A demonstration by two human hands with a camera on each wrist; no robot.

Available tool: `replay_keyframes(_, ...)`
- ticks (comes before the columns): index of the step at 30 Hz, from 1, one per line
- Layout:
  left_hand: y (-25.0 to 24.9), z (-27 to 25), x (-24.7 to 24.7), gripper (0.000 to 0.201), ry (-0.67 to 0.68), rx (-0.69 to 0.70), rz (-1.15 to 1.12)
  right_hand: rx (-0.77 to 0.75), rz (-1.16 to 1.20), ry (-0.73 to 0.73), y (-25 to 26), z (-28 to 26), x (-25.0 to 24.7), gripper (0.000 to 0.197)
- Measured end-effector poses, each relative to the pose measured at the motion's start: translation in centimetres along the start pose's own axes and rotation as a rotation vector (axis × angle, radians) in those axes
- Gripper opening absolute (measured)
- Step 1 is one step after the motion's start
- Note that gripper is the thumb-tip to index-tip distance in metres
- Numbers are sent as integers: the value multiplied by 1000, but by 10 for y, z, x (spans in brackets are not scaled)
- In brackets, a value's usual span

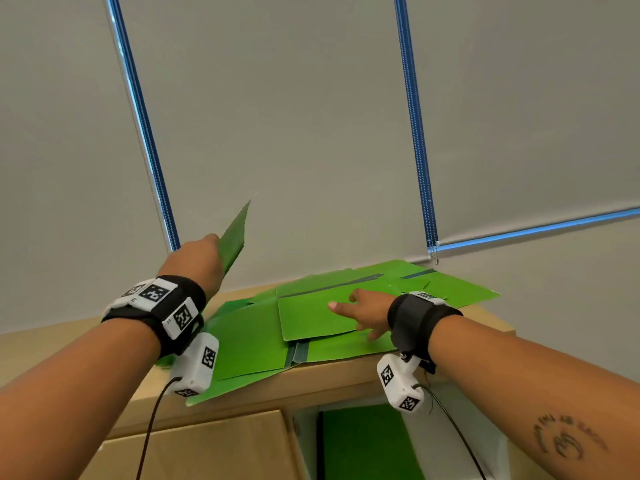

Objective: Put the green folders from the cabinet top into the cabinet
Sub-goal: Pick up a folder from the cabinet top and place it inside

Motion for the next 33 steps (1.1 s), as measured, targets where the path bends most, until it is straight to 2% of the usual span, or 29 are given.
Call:
replay_keyframes(2,-20,-4,-4,27,-62,12,-86,-107,243,-23,18,-3,-3,88)
replay_keyframes(5,-56,-13,0,37,-72,84,-146,-240,640,70,52,-14,-10,75)
replay_keyframes(8,-93,-29,13,40,-33,160,-187,-332,816,152,80,-18,-21,63)
replay_keyframes(10,-113,-38,23,40,17,212,-272,-360,869,125,90,-17,-24,36)
replay_keyframes(12,-123,-42,36,47,120,281,-422,-357,909,6,93,-18,-27,11)
replay_keyframes(15,-122,-42,46,58,256,341,-561,-374,968,-75,84,-19,-34,34)
replay_keyframes(17,-115,-39,43,51,228,280,-695,-377,956,-109,75,-22,-40,41)
replay_keyframes(19,-106,-33,39,48,123,177,-803,-365,938,-167,65,-24,-49,35)
replay_keyframes(21,-94,-22,37,53,29,53,-852,-343,889,-247,58,-29,-58,18)
replay_keyframes(26,-74,-7,36,72,-186,-314,-933,-287,879,-356,43,-25,-69,25)
replay_keyframes(28,-71,-7,38,73,-181,-386,-1046,-268,855,-383,40,-26,-71,26)
replay_keyframes(31,-67,-9,46,45,-177,-377,-1186,-253,853,-411,36,-26,-74,27)
replay_keyframes(33,-64,-11,47,29,-239,-342,-1209,-267,854,-431,36,-29,-76,13)
Point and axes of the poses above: each hand's wrist, its own z-axis towards the middle knuckle, its own x-axis out of the palm, y = z × x, the point moved 1 cm from there along z, towards the middle knuckle, and after that the axes turned 2 degrees about -z, right-handed, at the moved point
